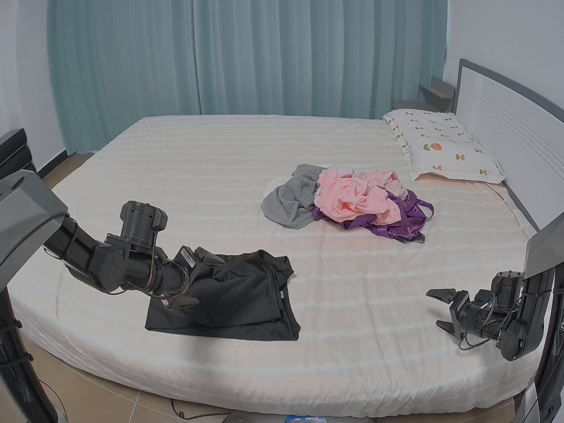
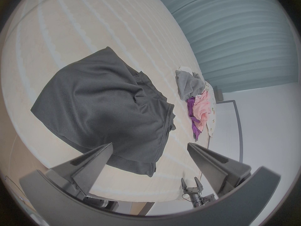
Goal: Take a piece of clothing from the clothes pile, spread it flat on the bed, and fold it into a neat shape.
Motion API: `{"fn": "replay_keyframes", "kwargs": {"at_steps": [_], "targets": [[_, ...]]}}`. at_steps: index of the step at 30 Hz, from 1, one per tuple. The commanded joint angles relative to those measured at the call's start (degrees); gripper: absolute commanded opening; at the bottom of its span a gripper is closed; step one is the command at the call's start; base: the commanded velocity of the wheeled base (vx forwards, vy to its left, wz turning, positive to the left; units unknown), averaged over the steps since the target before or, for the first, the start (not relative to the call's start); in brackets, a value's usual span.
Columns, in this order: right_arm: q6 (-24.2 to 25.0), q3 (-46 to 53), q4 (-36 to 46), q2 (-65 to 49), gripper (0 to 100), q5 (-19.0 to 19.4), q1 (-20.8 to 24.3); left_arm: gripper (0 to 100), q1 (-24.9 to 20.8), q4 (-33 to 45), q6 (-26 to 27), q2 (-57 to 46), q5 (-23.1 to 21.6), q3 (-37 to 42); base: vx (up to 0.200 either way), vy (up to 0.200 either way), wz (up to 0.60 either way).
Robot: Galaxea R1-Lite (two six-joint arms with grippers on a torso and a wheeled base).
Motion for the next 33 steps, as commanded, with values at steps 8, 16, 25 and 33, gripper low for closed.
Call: {"fn": "replay_keyframes", "kwargs": {"at_steps": [8, 16, 25, 33], "targets": [[-0.3, -0.1, -0.9, 0.3, 100, -0.2, 0.1, 100, 3.0, -5.9, -0.6, 2.4, -1.0, 5.1, 0.0, 0.2, 0.0], [-1.1, -0.5, -0.9, -0.7, 100, -0.4, 0.8, 100, 3.5, -7.9, -0.4, 3.5, -2.2, 5.7, 0.0, 0.2, 0.0], [-2.5, -1.1, -0.9, -6.2, 100, -2.1, 12.4, 100, 3.3, -8.0, 0.0, 3.6, -2.1, 6.0, 0.0, 0.2, 0.0], [-6.9, -8.7, 0.5, -0.4, 100, -2.3, 19.8, 100, 3.3, -8.0, 0.3, 3.6, -1.9, 6.0, 0.0, 0.075, 0.0]]}}
